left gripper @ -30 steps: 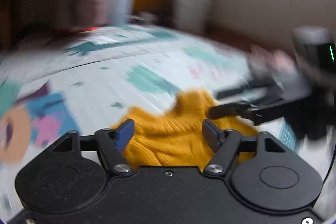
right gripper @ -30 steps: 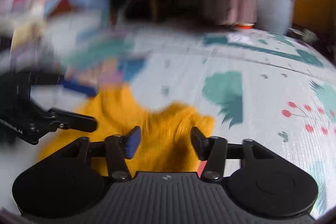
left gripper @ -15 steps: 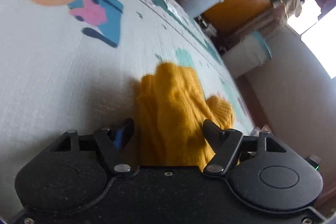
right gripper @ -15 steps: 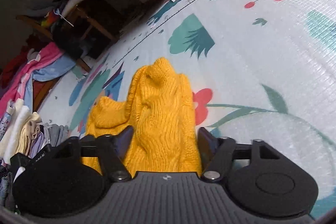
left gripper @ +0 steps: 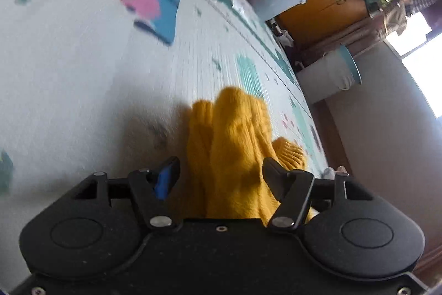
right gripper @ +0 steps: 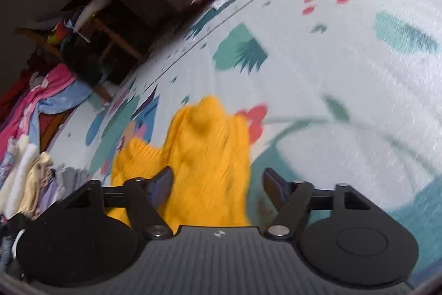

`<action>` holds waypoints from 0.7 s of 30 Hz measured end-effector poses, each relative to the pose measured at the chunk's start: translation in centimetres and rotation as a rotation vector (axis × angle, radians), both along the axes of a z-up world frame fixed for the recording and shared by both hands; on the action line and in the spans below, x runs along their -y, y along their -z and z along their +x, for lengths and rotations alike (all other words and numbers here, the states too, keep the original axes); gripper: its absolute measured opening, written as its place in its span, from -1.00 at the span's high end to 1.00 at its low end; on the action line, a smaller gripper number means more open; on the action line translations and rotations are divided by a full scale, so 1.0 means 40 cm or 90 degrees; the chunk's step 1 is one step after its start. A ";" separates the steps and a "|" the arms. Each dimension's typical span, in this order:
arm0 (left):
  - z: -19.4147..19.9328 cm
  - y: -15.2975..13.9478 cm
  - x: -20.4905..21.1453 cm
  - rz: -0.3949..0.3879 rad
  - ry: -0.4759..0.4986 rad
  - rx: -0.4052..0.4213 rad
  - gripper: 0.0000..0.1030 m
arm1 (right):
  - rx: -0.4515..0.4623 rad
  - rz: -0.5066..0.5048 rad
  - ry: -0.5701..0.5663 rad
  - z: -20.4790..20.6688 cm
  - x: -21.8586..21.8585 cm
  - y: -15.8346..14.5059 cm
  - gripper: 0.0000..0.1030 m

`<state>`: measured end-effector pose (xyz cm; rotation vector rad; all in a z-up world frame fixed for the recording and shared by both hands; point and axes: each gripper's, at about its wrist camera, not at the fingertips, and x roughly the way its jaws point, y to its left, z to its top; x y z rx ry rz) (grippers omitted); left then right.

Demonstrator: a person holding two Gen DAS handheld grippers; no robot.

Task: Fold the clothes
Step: 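Grasp the folded sweater bundle with both grippers and lift it off the mat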

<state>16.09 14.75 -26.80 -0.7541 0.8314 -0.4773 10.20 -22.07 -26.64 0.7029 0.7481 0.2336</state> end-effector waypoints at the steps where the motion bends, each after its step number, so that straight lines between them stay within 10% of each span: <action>1: 0.005 0.007 0.004 -0.002 0.012 0.002 -0.28 | 0.003 -0.003 -0.001 0.007 0.003 0.005 -0.50; 6: 0.010 0.036 0.049 0.018 0.043 0.037 -0.14 | 0.020 0.015 -0.015 0.003 -0.012 0.034 -0.42; 9: 0.002 0.054 0.056 -0.031 0.031 -0.008 0.12 | 0.005 0.060 0.002 -0.017 -0.018 0.047 -0.08; 16: -0.064 0.057 -0.002 -0.136 -0.038 -0.116 0.24 | -0.040 0.092 -0.015 -0.031 -0.053 0.029 0.00; 21: -0.099 -0.022 -0.094 -0.183 -0.123 -0.096 0.26 | -0.023 0.118 -0.101 0.017 -0.117 -0.037 0.04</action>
